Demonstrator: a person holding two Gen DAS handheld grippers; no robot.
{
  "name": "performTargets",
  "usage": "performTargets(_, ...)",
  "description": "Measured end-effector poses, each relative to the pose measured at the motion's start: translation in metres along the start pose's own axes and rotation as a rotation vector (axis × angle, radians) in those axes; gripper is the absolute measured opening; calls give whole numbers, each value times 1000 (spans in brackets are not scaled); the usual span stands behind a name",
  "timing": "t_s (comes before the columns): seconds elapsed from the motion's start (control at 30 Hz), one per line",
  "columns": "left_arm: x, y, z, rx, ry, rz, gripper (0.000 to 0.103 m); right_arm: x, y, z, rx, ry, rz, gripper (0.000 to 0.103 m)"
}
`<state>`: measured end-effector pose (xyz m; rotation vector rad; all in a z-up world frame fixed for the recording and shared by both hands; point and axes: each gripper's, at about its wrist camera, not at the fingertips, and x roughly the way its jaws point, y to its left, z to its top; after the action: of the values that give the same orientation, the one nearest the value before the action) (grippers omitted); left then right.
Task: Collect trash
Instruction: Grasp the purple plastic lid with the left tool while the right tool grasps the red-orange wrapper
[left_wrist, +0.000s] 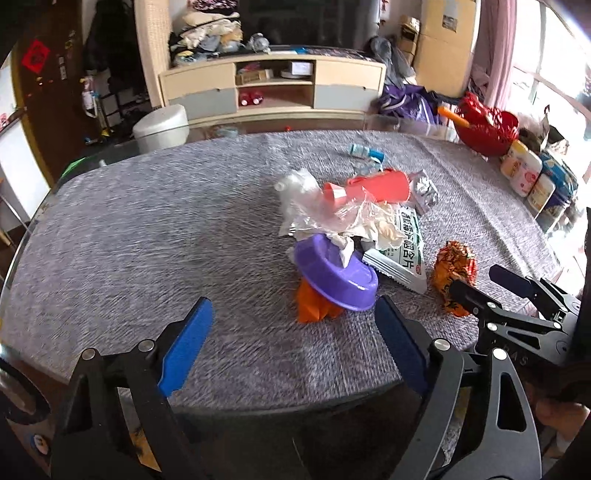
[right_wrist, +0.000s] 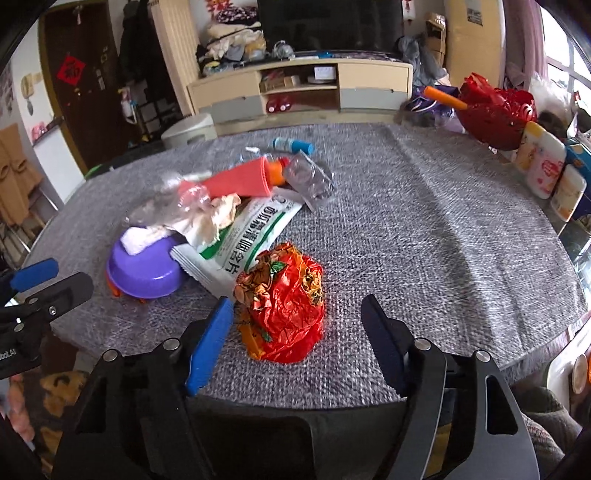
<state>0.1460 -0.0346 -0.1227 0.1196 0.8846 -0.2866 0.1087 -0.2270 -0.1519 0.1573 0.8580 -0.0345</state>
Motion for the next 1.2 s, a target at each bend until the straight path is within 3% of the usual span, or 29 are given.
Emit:
performTargets(0.33, 33, 1, 17, -22, 36, -59, 80, 17, -4, 3, -8, 22, 25, 57)
performTargets(0.67, 43, -3, 22, -6, 56, -114, 49, 20, -11, 10, 7, 15, 38, 52)
performTargets(1.2, 17, -18, 24, 42, 10, -139, 23, 11, -12, 10, 15, -6, 40, 51)
